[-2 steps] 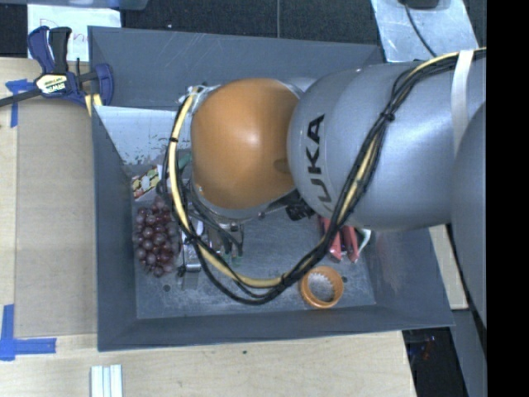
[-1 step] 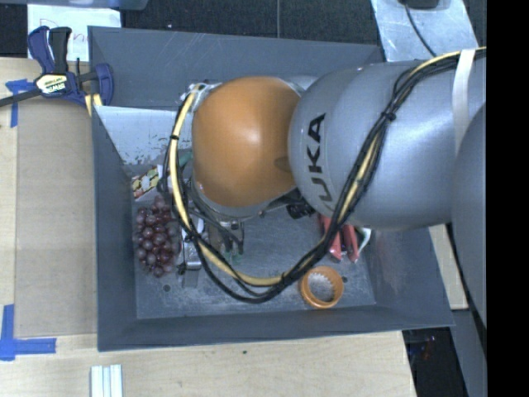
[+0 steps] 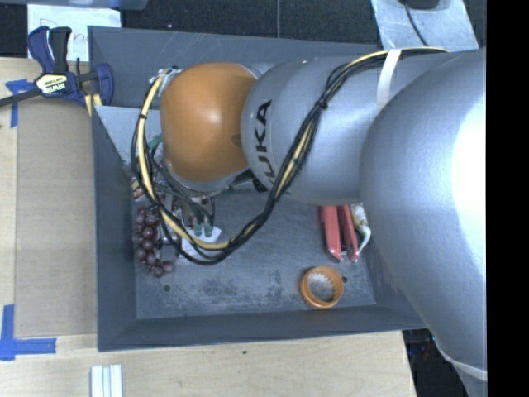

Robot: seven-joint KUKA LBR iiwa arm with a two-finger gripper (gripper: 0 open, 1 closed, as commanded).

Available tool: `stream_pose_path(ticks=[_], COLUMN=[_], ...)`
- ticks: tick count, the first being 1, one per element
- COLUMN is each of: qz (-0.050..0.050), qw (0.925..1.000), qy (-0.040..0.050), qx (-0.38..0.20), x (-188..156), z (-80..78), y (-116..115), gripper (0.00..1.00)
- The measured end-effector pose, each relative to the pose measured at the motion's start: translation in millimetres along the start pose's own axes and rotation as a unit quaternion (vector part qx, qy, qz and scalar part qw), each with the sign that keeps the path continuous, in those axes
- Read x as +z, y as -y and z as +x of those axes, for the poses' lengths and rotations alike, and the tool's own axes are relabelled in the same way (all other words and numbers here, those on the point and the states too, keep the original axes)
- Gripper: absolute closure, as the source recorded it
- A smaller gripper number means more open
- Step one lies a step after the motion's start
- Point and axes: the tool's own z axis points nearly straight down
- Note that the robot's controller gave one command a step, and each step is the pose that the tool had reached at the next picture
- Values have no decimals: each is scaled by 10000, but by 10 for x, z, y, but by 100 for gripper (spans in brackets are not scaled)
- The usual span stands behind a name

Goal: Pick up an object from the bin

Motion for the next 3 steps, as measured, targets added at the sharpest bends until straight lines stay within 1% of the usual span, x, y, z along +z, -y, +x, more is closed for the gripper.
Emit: stream_pose_path(ticks=[1,2,3], qz=[-1,-7,5], qw=[9868,9683,9249], qy=[10,-14,42], qx=[-1617,-2499,-3801], x=[7,112,629], z=[-147,-190,-210], y=[53,7,-6], gripper=[0,0,0])
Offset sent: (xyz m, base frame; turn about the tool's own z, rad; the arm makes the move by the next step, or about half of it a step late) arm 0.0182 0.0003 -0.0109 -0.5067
